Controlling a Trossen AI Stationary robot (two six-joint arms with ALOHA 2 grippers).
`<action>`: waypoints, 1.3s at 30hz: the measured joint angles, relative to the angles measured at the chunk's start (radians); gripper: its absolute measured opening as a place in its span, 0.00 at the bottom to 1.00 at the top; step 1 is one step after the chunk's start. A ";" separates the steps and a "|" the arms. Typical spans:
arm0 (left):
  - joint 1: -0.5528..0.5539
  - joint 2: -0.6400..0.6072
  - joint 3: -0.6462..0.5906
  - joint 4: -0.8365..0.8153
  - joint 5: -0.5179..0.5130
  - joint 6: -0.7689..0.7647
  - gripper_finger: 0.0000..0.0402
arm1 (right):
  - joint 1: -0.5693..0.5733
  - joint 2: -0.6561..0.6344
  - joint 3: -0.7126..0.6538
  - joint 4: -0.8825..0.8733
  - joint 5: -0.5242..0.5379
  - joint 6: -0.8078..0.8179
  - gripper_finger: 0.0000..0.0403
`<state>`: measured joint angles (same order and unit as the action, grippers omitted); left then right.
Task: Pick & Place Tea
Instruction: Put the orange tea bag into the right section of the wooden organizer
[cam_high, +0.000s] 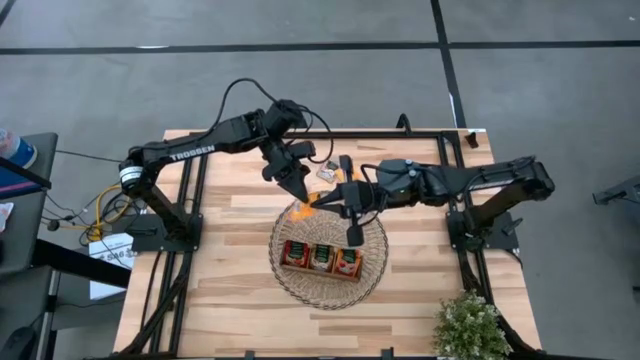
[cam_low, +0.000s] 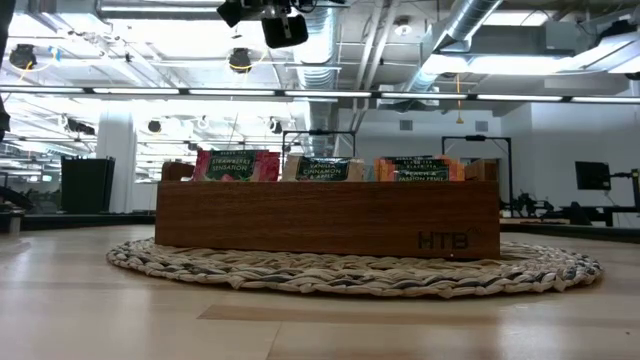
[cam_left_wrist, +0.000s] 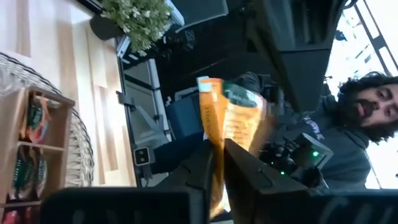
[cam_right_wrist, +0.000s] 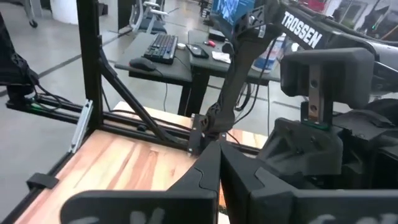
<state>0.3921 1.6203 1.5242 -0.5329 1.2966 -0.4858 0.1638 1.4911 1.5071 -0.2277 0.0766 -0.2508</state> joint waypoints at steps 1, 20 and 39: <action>0.003 0.000 0.000 0.004 0.000 0.000 0.08 | 0.001 0.000 0.013 -0.018 0.000 0.007 0.00; 0.017 -0.020 0.000 -0.037 0.101 0.066 0.00 | 0.006 -0.020 0.044 -0.347 0.134 0.146 0.36; 0.081 -0.224 0.000 -0.239 -0.634 0.294 0.00 | 0.484 -0.065 -0.082 -0.748 0.307 1.198 0.39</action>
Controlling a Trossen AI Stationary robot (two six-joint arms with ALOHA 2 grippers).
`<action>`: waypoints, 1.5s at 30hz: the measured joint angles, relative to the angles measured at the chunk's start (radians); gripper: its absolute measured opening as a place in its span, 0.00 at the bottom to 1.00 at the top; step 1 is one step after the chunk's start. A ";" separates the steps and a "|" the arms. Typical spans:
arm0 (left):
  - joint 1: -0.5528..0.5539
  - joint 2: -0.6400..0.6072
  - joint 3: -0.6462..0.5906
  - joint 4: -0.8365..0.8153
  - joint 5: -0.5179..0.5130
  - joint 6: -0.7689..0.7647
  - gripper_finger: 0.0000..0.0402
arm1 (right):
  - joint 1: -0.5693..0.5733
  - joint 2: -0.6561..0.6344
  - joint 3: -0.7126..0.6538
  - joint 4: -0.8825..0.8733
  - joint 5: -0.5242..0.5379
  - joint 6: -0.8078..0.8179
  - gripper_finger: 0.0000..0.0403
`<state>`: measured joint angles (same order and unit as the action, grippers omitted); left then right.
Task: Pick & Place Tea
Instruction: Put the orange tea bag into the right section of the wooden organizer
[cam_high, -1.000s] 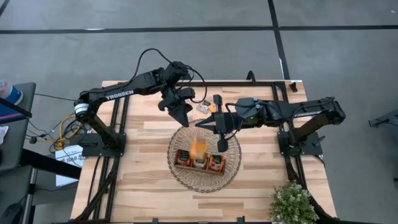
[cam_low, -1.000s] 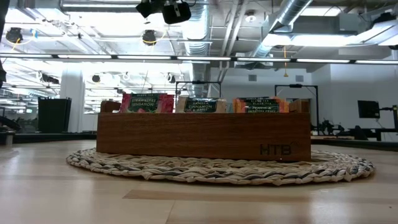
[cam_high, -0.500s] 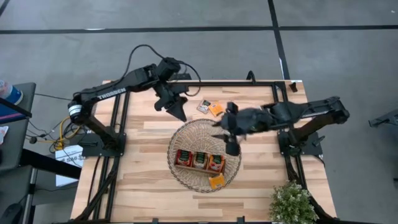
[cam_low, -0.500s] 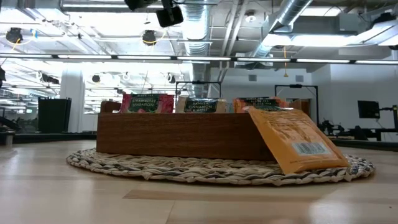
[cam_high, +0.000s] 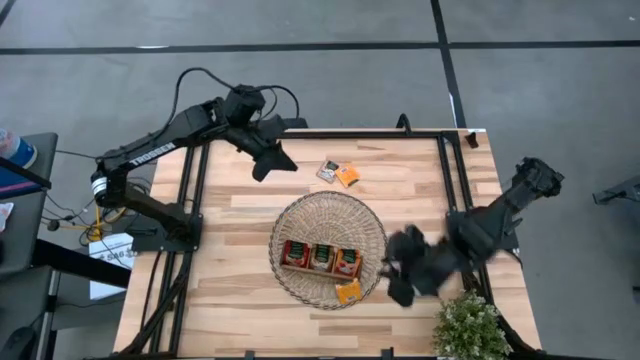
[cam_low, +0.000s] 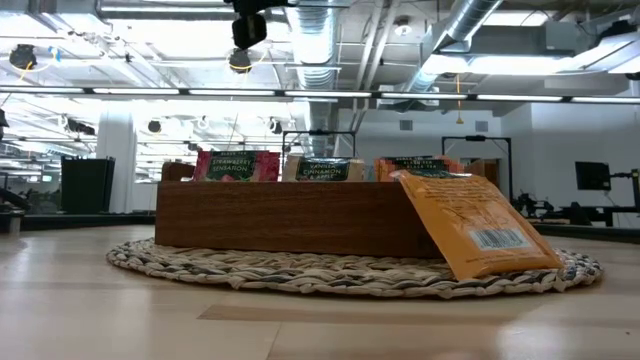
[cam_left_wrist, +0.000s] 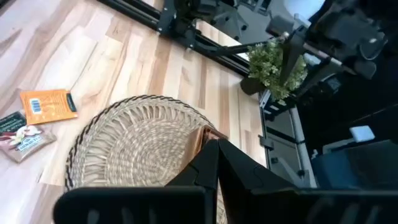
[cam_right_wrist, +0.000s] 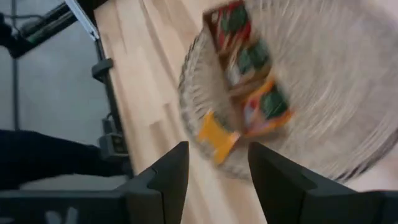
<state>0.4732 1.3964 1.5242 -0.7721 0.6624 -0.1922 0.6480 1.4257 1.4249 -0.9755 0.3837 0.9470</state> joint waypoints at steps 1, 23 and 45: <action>0.000 -0.002 0.000 -0.005 -0.001 0.002 0.00 | 0.028 0.000 -0.032 0.022 0.019 0.074 0.39; -0.002 -0.006 0.000 -0.072 0.049 0.042 0.00 | 0.046 0.003 -0.614 0.699 0.053 0.131 0.66; -0.002 -0.005 0.000 -0.069 0.049 0.022 0.00 | 0.005 0.163 -0.755 1.112 -0.094 0.035 0.67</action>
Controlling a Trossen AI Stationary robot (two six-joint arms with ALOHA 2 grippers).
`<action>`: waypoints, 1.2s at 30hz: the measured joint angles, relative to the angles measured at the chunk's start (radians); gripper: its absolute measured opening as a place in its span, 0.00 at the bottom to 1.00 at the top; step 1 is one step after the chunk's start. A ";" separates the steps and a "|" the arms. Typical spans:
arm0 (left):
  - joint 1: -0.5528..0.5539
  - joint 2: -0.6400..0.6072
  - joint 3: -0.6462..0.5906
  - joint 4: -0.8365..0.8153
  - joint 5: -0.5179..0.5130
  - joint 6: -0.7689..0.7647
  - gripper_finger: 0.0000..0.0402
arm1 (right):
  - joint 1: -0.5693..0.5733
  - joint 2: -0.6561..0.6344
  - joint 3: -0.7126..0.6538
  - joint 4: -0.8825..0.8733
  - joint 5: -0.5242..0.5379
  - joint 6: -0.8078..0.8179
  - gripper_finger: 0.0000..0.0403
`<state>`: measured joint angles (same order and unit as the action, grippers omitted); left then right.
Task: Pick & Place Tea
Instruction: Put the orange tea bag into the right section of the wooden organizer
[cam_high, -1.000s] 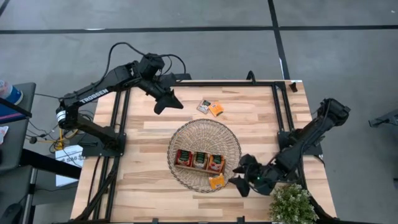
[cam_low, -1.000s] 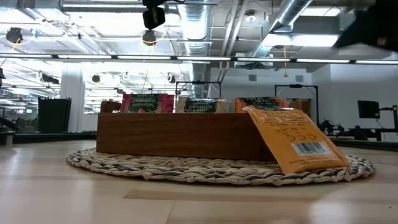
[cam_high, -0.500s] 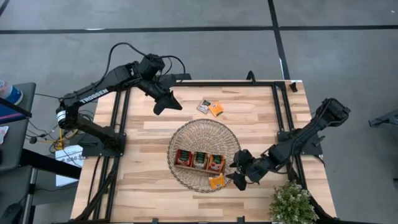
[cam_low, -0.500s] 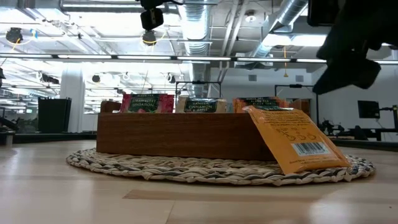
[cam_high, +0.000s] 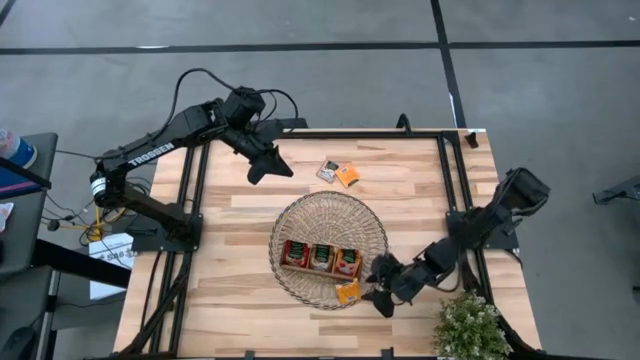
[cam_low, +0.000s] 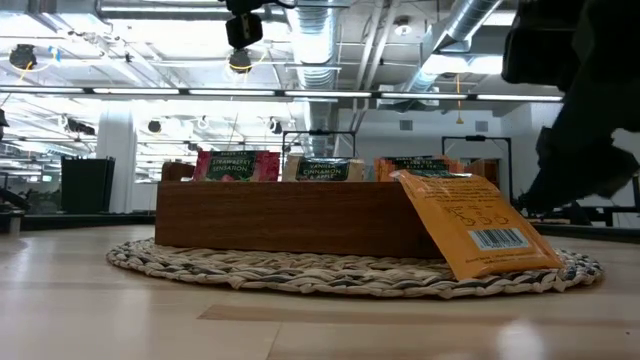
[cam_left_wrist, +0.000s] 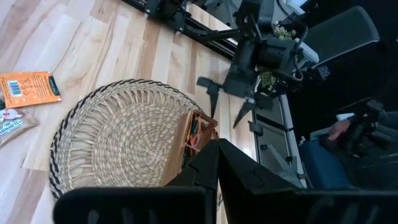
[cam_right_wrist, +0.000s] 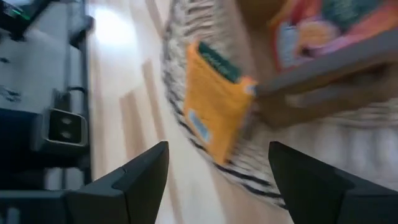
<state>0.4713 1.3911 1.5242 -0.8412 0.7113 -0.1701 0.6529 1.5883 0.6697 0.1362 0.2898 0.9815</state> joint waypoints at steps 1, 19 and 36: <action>0.000 0.000 0.000 0.001 0.000 -0.002 0.00 | -0.002 0.022 0.000 0.038 0.000 0.008 0.67; 0.000 0.000 0.000 0.004 0.000 -0.022 0.00 | -0.020 0.199 0.002 0.285 -0.004 0.039 0.61; 0.000 0.000 0.000 0.004 0.000 -0.022 0.00 | -0.021 0.199 0.002 0.276 -0.029 0.040 0.26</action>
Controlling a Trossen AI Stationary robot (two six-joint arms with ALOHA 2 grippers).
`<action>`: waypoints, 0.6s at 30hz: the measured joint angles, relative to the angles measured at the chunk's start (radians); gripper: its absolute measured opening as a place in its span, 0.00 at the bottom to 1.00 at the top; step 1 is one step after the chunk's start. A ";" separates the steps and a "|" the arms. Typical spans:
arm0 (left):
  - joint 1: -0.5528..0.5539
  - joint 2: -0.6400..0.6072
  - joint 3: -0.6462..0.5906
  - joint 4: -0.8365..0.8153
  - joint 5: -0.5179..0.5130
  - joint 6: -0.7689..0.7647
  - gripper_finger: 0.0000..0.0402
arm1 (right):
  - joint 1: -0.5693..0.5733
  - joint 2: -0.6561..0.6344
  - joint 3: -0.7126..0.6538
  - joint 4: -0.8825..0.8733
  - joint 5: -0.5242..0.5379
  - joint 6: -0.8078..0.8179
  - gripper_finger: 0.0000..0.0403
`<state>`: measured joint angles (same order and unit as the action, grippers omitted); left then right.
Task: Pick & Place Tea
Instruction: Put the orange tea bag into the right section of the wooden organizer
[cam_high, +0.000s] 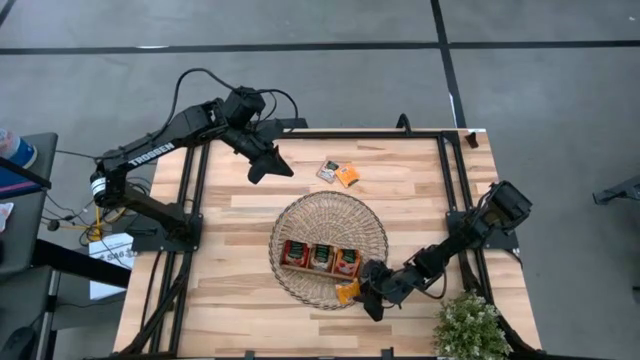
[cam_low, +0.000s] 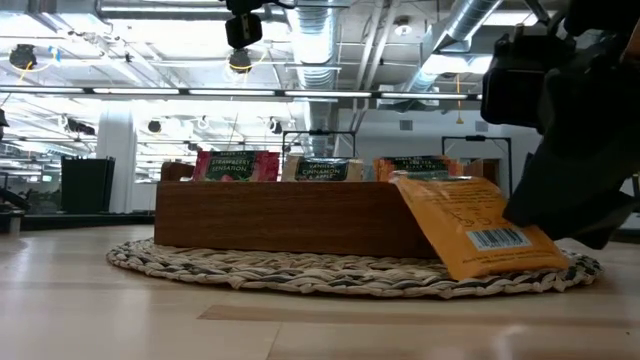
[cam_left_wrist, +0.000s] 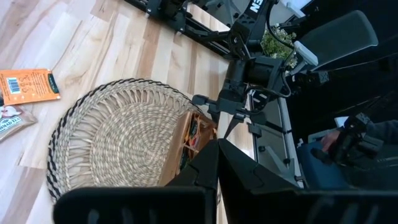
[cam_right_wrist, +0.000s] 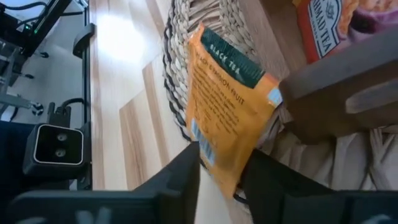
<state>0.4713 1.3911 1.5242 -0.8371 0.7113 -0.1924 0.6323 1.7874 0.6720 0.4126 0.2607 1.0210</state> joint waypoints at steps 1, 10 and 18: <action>0.000 0.000 0.000 0.000 0.000 0.000 0.00 | 0.000 0.000 0.000 0.000 0.000 0.000 0.23; 0.000 0.000 0.000 0.000 0.022 0.001 0.00 | 0.002 0.000 0.000 -0.007 -0.011 0.002 0.02; 0.000 0.000 0.000 0.001 0.100 0.006 0.00 | 0.010 -0.012 0.000 0.022 -0.047 0.034 0.01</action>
<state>0.4713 1.3911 1.5242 -0.8364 0.8110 -0.1865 0.6419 1.7758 0.6724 0.4349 0.2137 1.0549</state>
